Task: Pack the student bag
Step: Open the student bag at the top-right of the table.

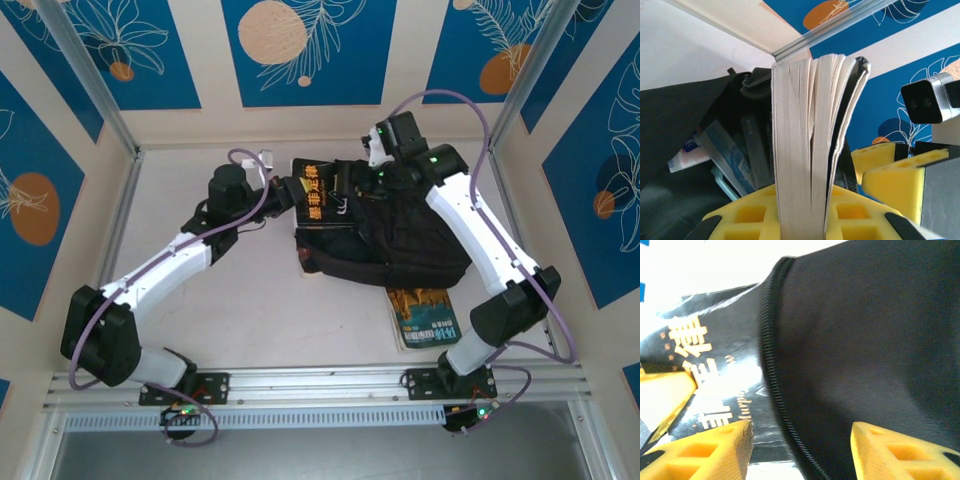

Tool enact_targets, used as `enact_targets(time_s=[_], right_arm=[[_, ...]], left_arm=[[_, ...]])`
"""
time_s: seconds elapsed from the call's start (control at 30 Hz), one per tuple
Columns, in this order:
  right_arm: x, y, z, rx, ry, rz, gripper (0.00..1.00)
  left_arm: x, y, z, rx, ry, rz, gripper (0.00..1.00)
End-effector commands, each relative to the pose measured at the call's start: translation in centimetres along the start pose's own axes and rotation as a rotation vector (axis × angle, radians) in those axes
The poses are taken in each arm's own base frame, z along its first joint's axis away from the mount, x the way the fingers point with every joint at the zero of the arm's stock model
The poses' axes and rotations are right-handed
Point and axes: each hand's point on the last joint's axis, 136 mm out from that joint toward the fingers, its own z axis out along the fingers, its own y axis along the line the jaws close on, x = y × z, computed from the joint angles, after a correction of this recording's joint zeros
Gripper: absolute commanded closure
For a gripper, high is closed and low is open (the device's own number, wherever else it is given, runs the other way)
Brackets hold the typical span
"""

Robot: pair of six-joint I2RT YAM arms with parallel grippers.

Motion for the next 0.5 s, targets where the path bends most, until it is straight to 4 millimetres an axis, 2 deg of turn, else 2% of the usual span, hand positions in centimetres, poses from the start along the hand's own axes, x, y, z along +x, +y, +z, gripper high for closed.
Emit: enact_targets(time_s=[0.0,0.13,0.27,0.37,0.47], right_arm=[[0.2,-1.4,0.6,0.098,0.03,-0.025,0.44],[-0.5,-2.8,2.0,0.161,0.047,-0.048,0.44],[-2.0,-3.7,2.3,0.23,0.014,-0.067,0.46],[-3.0,-4.1,2.5,0.268,-0.004,-0.094,0.59],[-3.5,-4.4,3.1,0.286,0.007,-0.108,0.83]], left_arm=[[-0.2,-3.7,0.9,0.139,-0.002,0.022,1.0],[0.0,-3.8,1.4,0.141,0.007,0.021,1.0],[0.1,-3.6,1.4,0.129,0.011,0.025,1.0],[0.1,-3.7,1.3,0.131,0.011,0.022,1.0],[0.0,-3.9,1.1,0.13,0.005,0.027,1.0]])
